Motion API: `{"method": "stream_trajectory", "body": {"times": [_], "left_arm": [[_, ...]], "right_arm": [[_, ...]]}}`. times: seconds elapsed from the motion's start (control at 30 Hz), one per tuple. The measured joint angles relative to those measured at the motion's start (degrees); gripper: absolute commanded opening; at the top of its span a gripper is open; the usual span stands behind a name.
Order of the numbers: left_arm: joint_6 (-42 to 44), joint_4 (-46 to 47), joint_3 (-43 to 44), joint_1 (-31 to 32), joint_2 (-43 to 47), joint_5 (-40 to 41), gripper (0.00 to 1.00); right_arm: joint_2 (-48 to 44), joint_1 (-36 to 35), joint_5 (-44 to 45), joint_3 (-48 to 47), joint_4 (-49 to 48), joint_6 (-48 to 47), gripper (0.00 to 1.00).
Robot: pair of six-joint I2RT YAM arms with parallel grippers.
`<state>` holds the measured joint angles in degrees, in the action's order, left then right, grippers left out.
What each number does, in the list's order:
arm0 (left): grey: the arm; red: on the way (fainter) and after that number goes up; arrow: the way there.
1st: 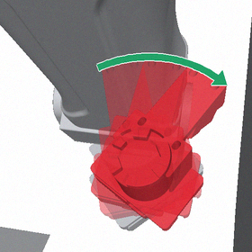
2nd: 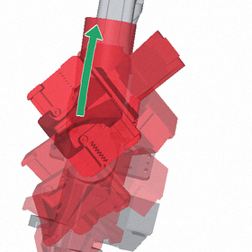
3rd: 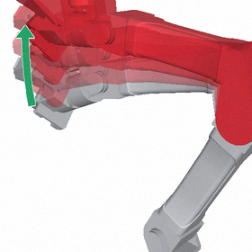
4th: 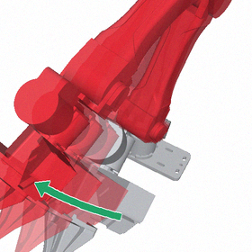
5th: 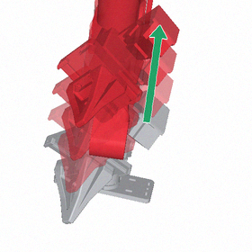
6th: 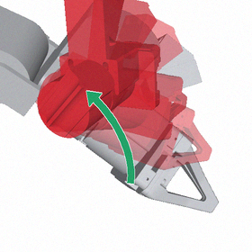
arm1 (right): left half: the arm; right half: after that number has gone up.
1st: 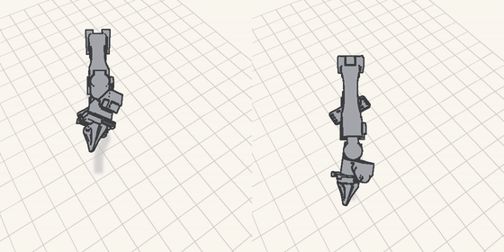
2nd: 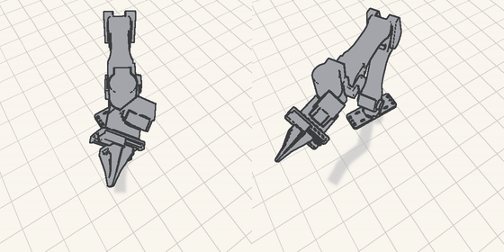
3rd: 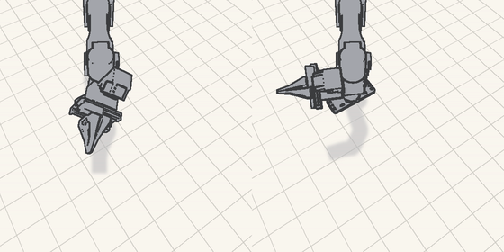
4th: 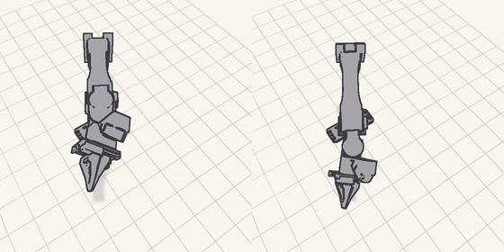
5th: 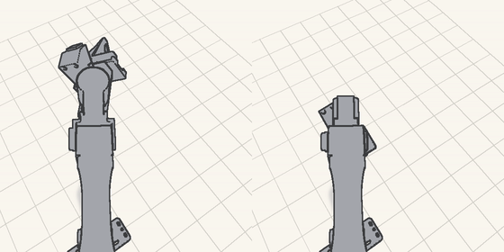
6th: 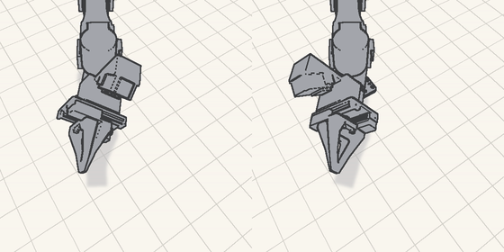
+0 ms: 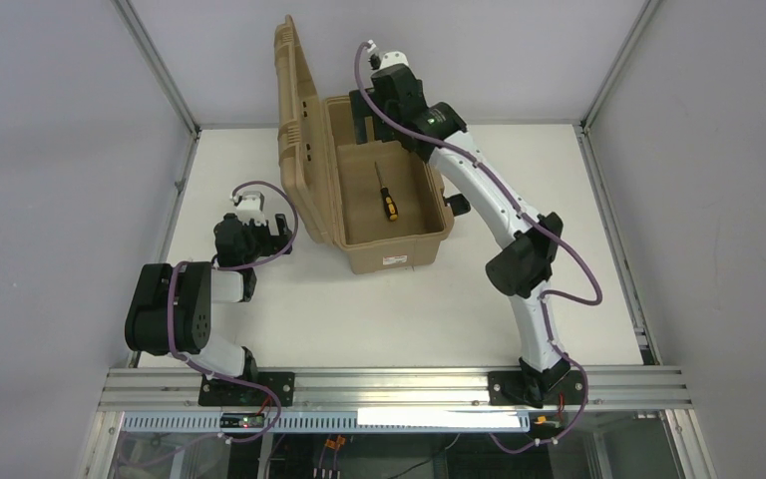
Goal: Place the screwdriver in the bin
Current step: Reset both arms
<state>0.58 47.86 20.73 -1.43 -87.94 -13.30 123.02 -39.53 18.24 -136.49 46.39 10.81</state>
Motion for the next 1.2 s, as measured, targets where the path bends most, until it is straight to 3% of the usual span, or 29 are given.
{"method": "stream_trajectory", "body": {"times": [0.27,0.83,1.2], "left_arm": [[0.00,0.00,0.00,0.00,0.00,0.00,0.99],[0.00,0.00,0.00,0.00,0.00,-0.02,0.99],[0.00,0.00,0.00,0.00,0.00,0.00,0.99]], "right_arm": [[-5.60,3.13,-1.38,0.83,2.43,-4.55,0.99],[-20.59,29.09,-11.72,16.11,4.33,-9.86,0.99],[-25.27,40.85,-18.58,21.88,4.15,-11.02,0.99]]}}
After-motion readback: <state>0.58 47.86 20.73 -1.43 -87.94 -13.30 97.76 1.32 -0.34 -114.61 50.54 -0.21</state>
